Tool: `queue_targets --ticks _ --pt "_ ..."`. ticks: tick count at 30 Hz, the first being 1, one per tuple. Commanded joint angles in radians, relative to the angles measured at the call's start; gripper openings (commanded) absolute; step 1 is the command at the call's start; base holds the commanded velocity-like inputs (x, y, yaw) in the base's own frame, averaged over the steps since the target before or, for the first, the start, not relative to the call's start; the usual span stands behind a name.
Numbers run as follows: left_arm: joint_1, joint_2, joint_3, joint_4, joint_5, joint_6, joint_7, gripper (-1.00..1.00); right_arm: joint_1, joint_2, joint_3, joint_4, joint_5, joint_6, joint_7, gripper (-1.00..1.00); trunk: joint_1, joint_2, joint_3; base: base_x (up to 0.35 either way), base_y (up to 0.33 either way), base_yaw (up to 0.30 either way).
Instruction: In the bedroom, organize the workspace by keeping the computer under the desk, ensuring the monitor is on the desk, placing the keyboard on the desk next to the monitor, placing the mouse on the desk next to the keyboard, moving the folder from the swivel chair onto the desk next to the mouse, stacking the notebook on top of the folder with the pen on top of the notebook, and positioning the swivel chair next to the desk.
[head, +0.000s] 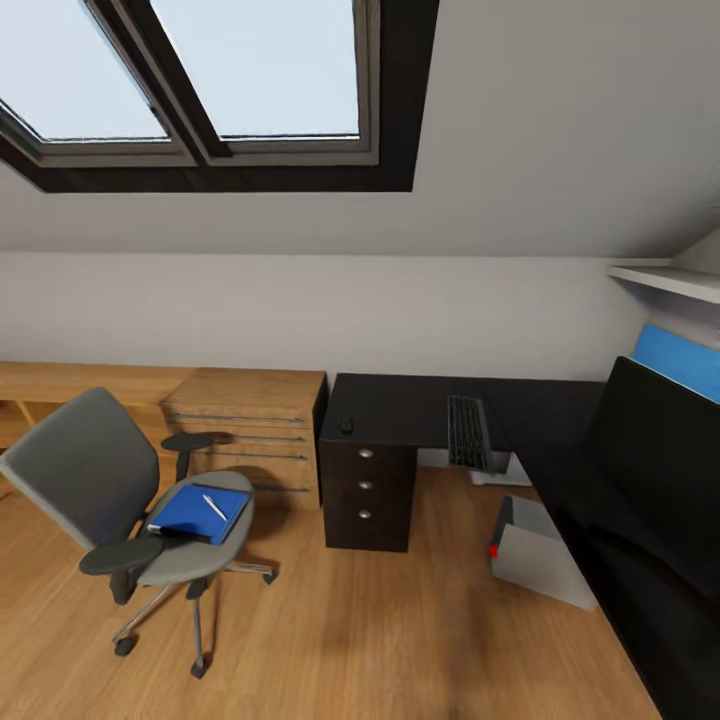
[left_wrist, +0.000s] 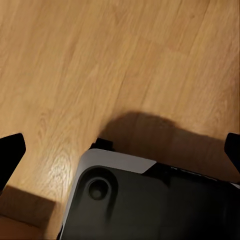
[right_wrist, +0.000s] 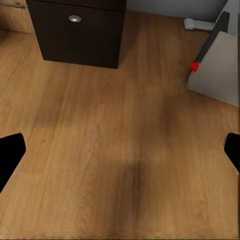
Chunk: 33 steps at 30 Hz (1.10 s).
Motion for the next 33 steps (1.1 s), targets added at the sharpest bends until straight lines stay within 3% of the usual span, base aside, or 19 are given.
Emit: queue_targets --ticks 1,33 --pt "0.0 0.001 -0.008 -0.003 0.007 0.004 0.009 1.0 -0.001 -0.001 0.009 0.001 -0.01 -0.005 -0.005 1.0 0.0 -0.002 -0.002 -0.338 -0.123 0.0" --pt "0.0 0.0 -0.009 -0.003 0.007 0.004 0.009 1.0 -0.002 -0.001 0.009 0.002 -0.009 -0.004 -0.005 1.0 0.0 -0.002 -0.002 -0.311 -0.199 0.0"
